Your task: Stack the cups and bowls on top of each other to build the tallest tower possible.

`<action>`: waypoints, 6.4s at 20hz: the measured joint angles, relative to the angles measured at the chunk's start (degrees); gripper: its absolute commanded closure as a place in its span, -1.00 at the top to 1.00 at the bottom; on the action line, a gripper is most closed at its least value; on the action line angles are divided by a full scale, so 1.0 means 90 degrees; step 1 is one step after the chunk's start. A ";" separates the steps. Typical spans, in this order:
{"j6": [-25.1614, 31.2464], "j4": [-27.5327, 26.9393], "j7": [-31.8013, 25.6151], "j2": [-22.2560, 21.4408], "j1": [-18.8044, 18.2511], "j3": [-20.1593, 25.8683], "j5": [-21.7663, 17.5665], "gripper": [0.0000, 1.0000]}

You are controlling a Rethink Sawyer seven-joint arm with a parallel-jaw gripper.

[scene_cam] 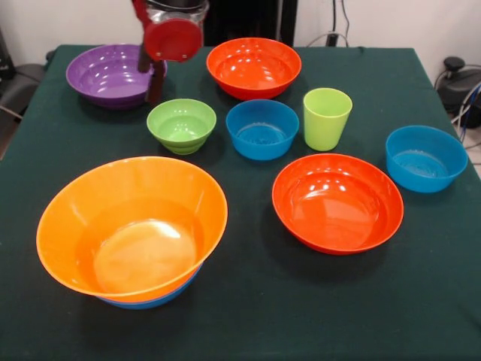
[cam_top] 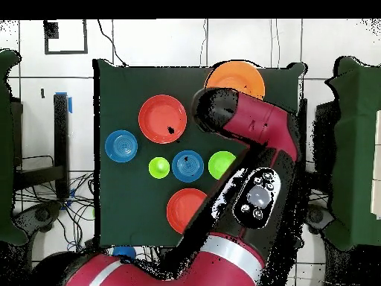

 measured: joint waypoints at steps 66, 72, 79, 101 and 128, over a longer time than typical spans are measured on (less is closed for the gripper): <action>-0.1521 0.1932 -0.0012 -0.0407 -0.1793 0.1762 -0.2117 1.00; -0.1523 0.2228 -0.0012 -0.0476 -0.1942 0.1761 -0.2145 1.00; -0.1598 0.2516 -0.0012 -0.0405 -0.2140 0.1762 -0.2400 1.00; -0.2722 0.2807 -0.0012 -0.0041 -0.2289 0.1773 -0.2663 1.00; -0.3461 0.2801 -0.0012 0.0585 -0.2338 0.1756 -0.2737 1.00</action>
